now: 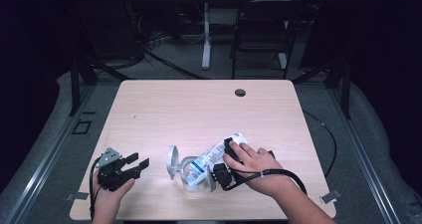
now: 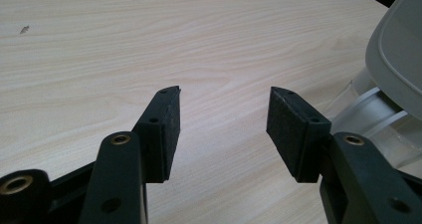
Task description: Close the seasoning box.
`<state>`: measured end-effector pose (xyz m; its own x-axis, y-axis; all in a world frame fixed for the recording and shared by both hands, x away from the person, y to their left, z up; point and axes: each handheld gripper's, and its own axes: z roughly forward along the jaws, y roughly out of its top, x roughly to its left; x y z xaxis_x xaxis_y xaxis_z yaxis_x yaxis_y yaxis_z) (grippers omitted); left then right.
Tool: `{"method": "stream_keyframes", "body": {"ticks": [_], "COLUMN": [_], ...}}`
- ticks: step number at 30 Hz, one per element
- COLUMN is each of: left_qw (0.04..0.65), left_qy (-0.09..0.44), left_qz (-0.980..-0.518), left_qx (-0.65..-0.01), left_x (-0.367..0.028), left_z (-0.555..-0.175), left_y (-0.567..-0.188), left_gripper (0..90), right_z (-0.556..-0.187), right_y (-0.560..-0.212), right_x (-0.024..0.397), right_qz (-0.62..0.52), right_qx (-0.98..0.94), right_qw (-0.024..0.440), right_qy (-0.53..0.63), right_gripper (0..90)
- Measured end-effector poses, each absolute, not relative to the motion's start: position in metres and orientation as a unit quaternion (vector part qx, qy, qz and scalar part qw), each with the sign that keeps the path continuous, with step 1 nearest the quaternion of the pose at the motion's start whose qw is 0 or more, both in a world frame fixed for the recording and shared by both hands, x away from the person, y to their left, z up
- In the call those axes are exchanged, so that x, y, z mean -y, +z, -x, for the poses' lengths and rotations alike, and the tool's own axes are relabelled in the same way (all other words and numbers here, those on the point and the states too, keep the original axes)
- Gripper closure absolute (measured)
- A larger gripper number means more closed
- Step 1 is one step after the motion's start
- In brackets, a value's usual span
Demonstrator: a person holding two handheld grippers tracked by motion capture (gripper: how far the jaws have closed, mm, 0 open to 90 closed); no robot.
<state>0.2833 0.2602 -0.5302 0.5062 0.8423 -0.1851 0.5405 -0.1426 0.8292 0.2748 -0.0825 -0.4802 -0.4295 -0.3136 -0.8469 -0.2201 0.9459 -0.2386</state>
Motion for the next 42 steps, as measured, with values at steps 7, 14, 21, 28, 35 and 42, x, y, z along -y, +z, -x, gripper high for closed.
{"method": "stream_keyframes", "body": {"ticks": [7, 14, 21, 28, 35, 42], "left_qw": [0.46, 0.456, 0.457, 0.457, 0.46, 0.46], "left_qy": [0.168, 0.165, 0.165, 0.165, 0.168, 0.168], "left_qz": [-0.735, -0.738, -0.738, -0.737, -0.735, -0.735], "left_qx": [-0.469, -0.469, -0.469, -0.469, -0.47, -0.469], "left_x": [-0.26, -0.2602, -0.2602, -0.2602, -0.26, -0.2603], "left_z": [-0.2835, -0.2834, -0.2833, -0.2832, -0.2834, -0.2833], "left_y": [-0.5308, -0.5302, -0.5302, -0.5301, -0.5307, -0.5307], "left_gripper": [47.5, 47.6, 47.6, 47.5, 47.6, 47.6], "right_z": [-0.273, -0.2733, -0.274, -0.2738, -0.2739, -0.2725], "right_y": [-0.4781, -0.4786, -0.4785, -0.4775, -0.477, -0.4754], "right_x": [0.0812, 0.0817, 0.0827, 0.0825, 0.0825, 0.0818], "right_qz": [0.161, 0.163, 0.162, 0.164, 0.164, 0.165], "right_qx": [-0.84, -0.839, -0.841, -0.839, -0.838, -0.836], "right_qw": [0.515, 0.516, 0.514, 0.515, 0.516, 0.519], "right_qy": [-0.064, -0.06, -0.053, -0.06, -0.059, -0.07], "right_gripper": [53.1, 53.3, 53.4, 53.5, 53.7, 53.9]}}
